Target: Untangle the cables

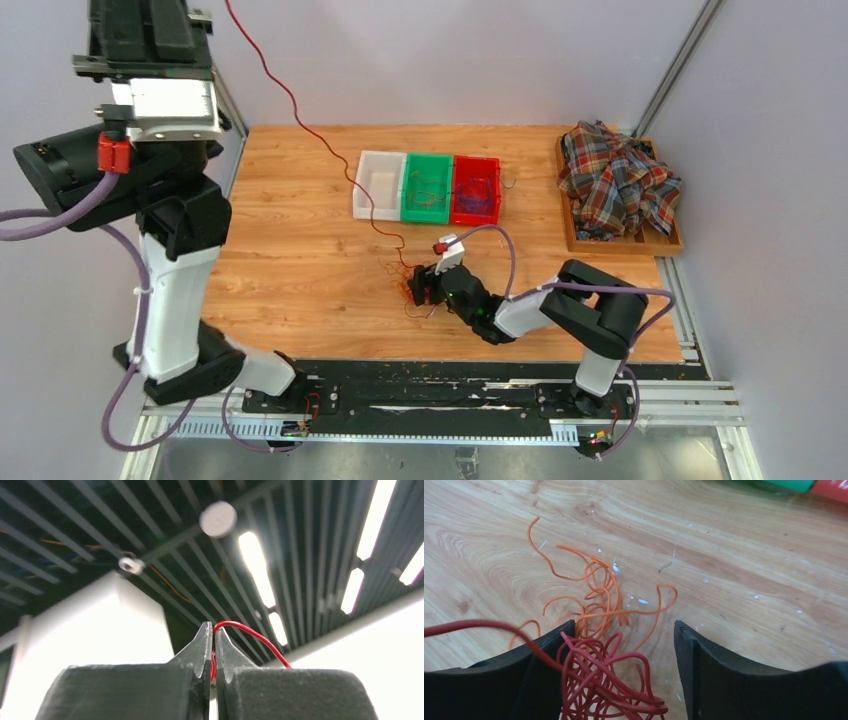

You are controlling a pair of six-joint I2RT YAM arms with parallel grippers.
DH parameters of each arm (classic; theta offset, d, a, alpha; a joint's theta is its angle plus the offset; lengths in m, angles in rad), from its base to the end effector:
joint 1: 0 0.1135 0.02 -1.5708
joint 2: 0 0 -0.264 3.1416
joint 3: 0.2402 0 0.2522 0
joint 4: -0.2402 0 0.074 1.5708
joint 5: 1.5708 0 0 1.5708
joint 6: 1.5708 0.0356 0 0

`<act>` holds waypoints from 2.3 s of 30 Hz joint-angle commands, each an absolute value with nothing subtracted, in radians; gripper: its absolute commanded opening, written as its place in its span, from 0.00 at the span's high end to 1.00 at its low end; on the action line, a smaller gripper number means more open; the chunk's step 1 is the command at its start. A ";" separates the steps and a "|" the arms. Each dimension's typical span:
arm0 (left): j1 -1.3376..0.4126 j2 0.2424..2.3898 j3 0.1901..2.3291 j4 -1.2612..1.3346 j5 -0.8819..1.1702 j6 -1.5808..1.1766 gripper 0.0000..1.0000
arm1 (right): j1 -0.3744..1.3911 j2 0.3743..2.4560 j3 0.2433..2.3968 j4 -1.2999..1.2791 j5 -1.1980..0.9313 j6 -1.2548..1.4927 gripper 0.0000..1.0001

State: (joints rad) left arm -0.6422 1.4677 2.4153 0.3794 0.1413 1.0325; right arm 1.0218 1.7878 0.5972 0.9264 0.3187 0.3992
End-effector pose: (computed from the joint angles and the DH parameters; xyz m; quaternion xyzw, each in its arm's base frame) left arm 0.0878 -0.0720 0.7160 0.1370 0.0291 0.1836 0.9730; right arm 0.1804 0.2736 0.1380 -0.1483 0.7759 0.2959 0.5371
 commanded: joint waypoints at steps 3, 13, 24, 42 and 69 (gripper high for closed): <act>-0.649 1.137 1.832 0.192 -0.030 0.940 0.99 | 1.020 1.613 0.544 0.998 0.301 0.290 0.28; -0.638 0.850 1.121 -0.253 -0.229 0.946 0.99 | 1.000 1.520 0.550 0.957 0.166 0.190 0.59; -0.549 0.819 0.725 -0.483 -0.200 0.987 0.92 | 0.970 1.545 0.527 0.971 0.169 0.198 0.50; -0.538 1.116 0.704 -0.582 0.384 0.896 0.44 | 0.938 1.435 0.379 1.042 0.301 0.259 0.40; -0.520 1.391 0.679 -0.499 0.246 1.153 0.59 | 0.880 1.439 0.291 1.221 0.317 0.235 0.37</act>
